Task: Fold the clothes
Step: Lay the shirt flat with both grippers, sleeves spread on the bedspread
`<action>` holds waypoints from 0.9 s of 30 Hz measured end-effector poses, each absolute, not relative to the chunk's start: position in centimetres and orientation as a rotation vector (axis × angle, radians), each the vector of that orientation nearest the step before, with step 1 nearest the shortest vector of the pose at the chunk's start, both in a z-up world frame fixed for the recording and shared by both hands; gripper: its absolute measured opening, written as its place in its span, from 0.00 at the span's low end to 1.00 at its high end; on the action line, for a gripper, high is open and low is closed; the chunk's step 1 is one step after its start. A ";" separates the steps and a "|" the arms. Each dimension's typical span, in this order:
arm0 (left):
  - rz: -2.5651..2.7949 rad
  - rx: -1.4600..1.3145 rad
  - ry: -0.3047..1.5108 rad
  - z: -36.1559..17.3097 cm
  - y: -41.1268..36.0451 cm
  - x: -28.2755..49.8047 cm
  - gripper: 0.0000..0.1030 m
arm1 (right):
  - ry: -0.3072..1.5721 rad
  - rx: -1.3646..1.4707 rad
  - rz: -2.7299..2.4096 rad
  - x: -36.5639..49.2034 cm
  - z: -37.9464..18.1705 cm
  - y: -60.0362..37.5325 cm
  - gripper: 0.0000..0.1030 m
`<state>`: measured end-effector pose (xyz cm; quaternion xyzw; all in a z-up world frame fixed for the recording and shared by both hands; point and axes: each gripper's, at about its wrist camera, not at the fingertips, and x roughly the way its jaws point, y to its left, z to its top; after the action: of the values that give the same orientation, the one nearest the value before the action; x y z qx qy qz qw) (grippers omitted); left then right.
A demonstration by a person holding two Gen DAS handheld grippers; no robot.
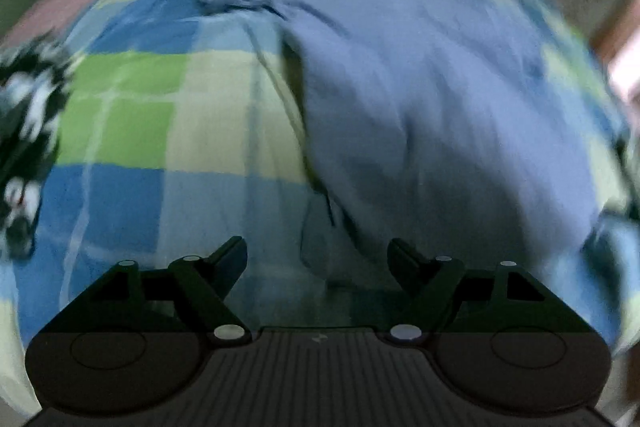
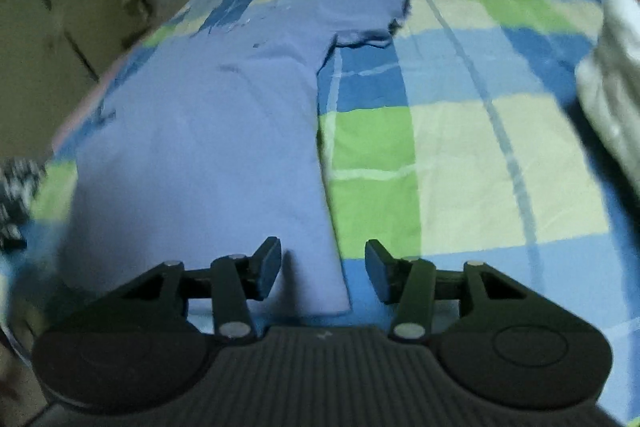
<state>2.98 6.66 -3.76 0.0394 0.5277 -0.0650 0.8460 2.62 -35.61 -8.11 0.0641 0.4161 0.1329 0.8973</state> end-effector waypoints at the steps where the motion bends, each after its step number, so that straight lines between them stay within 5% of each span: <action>1: -0.148 0.164 1.114 -4.7 5.7 2.7 0.79 | 0.864 0.116 0.275 2.6 -8.3 -35.6 0.49; 11: -0.200 0.474 0.976 -7.4 2.3 1.9 0.82 | 0.834 -0.159 0.277 0.7 -10.7 -30.7 0.49; 23: -0.182 -0.068 0.932 -3.3 7.2 9.5 0.61 | 0.749 0.107 0.245 7.2 -6.8 -31.9 0.49; 27: -0.194 -0.047 0.946 -3.2 7.9 8.2 0.80 | 0.759 -0.020 0.282 4.3 -6.9 -30.4 0.49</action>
<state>8.16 7.92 -3.23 -0.0227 0.4547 -0.0931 0.8855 4.28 -30.39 -6.87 -0.0096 0.3690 0.1370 0.9192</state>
